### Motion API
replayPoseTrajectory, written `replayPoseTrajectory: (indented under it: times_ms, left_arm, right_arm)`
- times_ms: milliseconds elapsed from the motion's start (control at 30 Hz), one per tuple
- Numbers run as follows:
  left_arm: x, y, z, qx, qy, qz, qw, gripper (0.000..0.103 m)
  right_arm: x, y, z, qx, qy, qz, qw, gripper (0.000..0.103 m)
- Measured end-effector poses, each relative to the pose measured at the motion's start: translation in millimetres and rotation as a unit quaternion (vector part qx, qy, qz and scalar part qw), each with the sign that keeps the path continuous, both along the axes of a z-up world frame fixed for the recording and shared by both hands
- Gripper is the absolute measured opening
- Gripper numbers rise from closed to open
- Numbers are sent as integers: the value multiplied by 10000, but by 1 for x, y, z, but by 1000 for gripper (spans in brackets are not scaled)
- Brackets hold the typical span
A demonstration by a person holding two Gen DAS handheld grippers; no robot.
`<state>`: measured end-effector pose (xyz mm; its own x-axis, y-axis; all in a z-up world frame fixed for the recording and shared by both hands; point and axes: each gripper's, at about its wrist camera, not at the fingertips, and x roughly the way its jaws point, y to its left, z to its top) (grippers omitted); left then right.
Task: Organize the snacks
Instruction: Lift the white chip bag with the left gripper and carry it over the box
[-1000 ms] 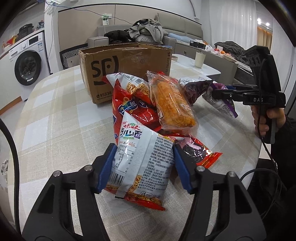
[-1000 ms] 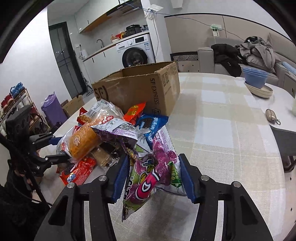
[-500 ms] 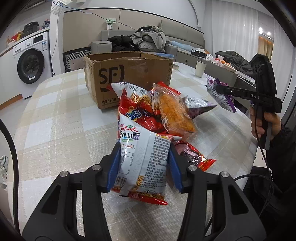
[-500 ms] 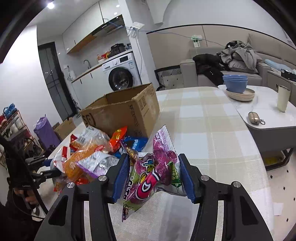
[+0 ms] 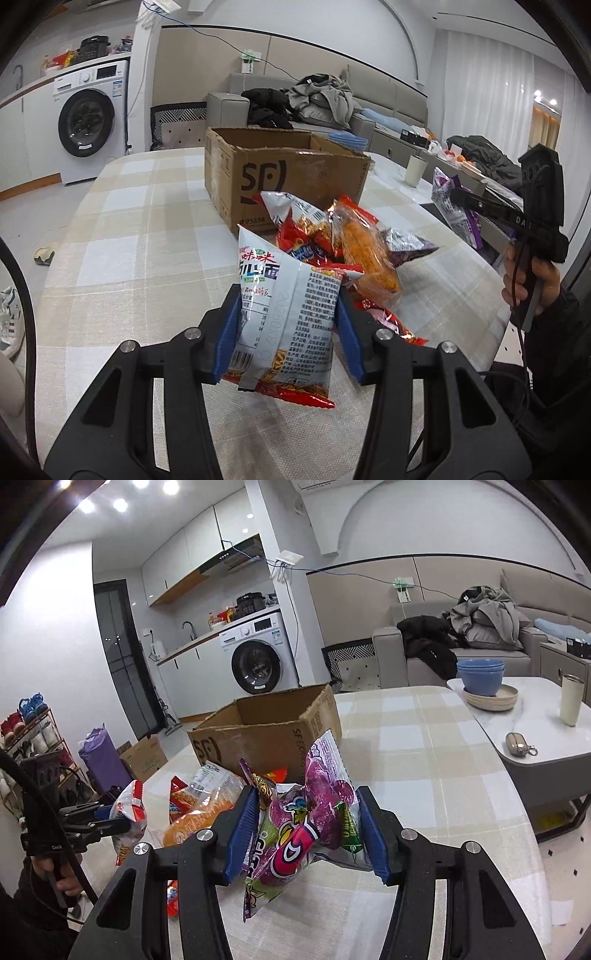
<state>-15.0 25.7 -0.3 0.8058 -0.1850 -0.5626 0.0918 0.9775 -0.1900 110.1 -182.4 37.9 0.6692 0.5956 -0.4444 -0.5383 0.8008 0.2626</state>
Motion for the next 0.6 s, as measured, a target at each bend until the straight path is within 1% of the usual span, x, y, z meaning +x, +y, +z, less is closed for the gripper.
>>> replayPoseTrajectory:
  times_ms: [267, 400, 600]
  left_arm:
    - [0, 0, 23, -58, -218, 252, 9994, 45]
    - [9, -3, 34, -41, -287, 435, 9986, 45]
    - [32, -6, 48, -14, -281, 706, 9971, 45]
  right_arm:
    - [-5, 14, 9, 6, -153, 0, 9999, 55]
    - [-1, 20, 14, 49, -171, -40, 9998, 55]
    - [6, 30, 22, 11, -188, -60, 9998, 55]
